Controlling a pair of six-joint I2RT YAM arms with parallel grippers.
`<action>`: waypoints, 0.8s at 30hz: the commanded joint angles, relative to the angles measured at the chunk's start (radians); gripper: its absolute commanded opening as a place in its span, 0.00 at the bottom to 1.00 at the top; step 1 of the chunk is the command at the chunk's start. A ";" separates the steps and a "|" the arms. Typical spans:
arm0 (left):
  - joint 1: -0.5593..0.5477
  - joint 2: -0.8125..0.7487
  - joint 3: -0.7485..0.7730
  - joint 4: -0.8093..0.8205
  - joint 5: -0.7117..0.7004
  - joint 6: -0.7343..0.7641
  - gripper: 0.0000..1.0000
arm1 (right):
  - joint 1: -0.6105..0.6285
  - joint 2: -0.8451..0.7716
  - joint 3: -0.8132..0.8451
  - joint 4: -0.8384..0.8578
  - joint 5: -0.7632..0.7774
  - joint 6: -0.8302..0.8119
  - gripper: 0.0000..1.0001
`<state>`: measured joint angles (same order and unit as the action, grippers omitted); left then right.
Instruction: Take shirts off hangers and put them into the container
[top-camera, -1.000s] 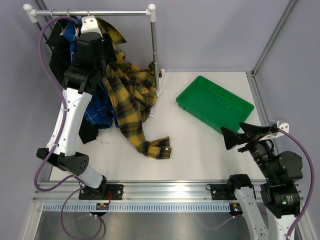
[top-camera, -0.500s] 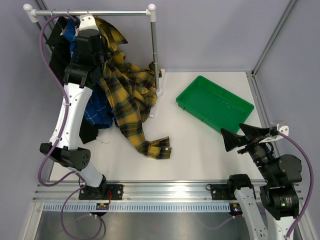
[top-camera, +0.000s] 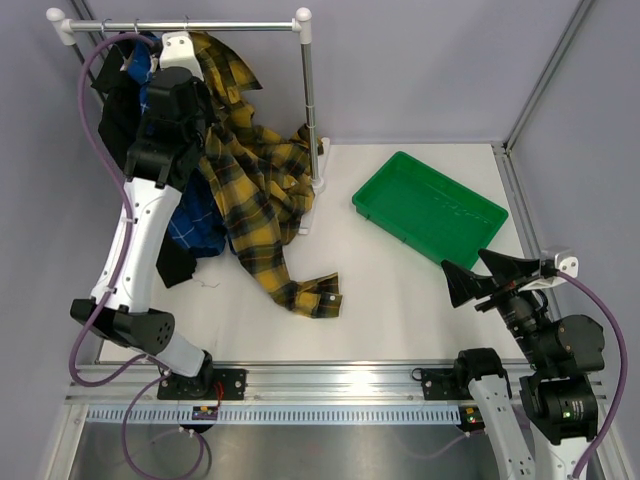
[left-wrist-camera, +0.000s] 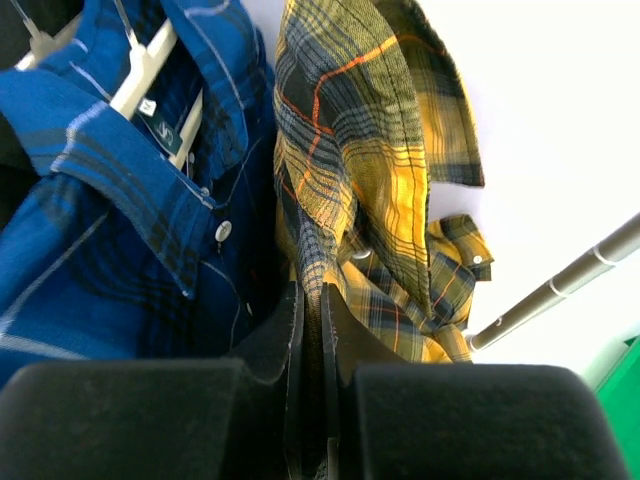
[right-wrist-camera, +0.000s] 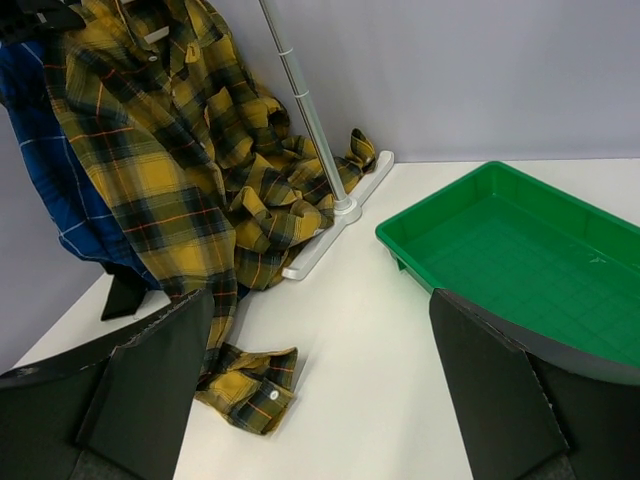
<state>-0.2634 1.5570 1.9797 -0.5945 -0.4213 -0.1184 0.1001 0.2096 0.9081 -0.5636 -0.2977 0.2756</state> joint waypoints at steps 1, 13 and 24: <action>0.006 -0.103 0.004 0.242 0.036 0.059 0.00 | 0.013 -0.013 -0.008 0.041 0.011 -0.016 1.00; 0.006 -0.170 -0.031 0.233 0.082 0.049 0.00 | 0.013 -0.015 -0.003 0.028 0.012 -0.024 0.99; 0.006 -0.435 -0.300 0.061 0.207 -0.047 0.00 | 0.015 -0.019 -0.005 0.022 0.009 -0.032 0.99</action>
<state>-0.2634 1.2274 1.7130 -0.5762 -0.2684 -0.1341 0.1040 0.2001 0.9028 -0.5625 -0.2966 0.2642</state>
